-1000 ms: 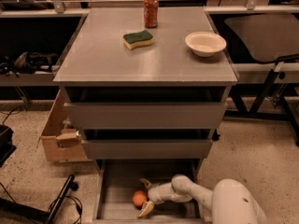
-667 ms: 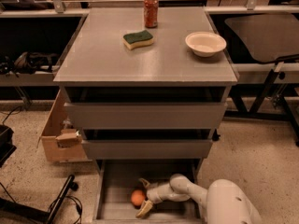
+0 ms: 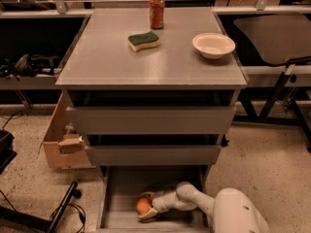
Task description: Pick orange from bottom drawer and place on counter
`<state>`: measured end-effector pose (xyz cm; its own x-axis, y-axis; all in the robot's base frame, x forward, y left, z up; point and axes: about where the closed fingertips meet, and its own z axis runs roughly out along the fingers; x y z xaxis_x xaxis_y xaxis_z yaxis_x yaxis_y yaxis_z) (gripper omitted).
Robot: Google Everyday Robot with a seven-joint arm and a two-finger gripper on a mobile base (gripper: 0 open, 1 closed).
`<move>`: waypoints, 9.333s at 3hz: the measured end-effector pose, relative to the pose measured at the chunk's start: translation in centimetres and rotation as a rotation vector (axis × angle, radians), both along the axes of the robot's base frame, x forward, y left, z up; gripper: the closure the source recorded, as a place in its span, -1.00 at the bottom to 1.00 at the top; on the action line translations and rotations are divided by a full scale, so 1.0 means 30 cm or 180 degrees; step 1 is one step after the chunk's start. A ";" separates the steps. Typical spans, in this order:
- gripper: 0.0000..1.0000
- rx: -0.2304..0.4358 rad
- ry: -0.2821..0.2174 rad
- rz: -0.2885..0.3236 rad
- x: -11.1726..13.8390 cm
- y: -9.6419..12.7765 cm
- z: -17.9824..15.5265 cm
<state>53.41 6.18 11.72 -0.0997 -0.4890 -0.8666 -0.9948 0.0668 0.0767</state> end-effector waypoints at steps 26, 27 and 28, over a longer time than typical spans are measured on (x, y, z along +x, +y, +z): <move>-1.00 0.0049 -0.1087 -0.1097 0.791 0.026 2.695; -1.00 0.0119 -0.1161 -0.1353 0.742 -0.063 2.866; -1.00 0.0224 -0.1296 -0.1843 0.650 -0.237 3.026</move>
Offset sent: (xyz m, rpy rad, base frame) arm -0.0375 -0.0099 0.1187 0.0399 -0.0217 -0.0100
